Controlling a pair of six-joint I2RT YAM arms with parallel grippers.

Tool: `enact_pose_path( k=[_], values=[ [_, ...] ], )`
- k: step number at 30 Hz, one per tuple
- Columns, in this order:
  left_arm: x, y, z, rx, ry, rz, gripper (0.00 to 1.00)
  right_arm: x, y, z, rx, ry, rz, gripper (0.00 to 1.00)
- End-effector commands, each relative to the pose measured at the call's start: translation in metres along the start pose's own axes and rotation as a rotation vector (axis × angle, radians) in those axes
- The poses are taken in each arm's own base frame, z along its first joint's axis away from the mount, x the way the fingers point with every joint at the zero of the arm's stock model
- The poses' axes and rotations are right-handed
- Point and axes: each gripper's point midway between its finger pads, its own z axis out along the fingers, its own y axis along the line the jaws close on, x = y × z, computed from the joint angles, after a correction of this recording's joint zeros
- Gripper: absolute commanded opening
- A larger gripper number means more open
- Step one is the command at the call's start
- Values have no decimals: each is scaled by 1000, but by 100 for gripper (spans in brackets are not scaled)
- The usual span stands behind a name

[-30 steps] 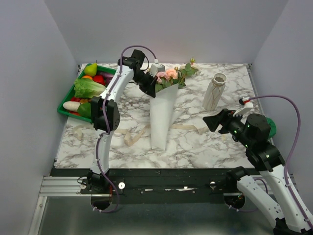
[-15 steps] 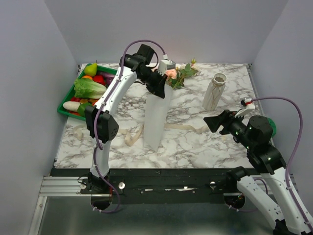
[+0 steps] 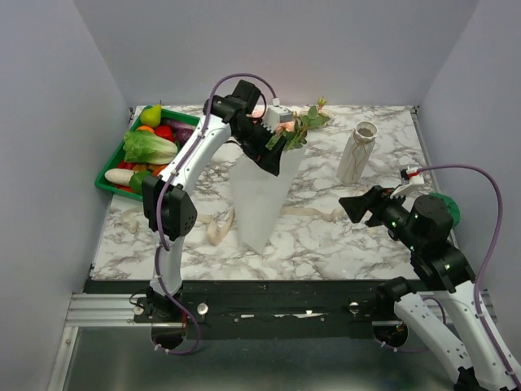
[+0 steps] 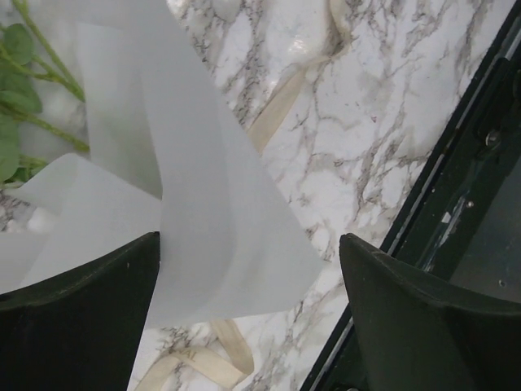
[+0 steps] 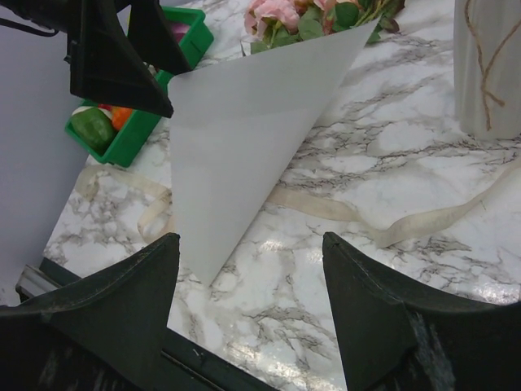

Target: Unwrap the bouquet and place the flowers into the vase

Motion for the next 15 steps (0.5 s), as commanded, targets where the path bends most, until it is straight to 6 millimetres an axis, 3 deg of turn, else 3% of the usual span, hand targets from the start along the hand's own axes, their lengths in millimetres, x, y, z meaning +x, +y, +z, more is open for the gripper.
enact_pose_path(
  k=[1, 10, 15],
  values=[
    [1, 47, -30, -100, -55, 2, 99, 6, -4, -3, 16, 16, 0, 79],
    [46, 80, -10, -39, 37, -12, 99, 5, -3, -3, 15, 16, 0, 79],
    [52, 101, -4, -79, 26, -4, 99, 4, -2, -3, 7, 17, 0, 79]
  ],
)
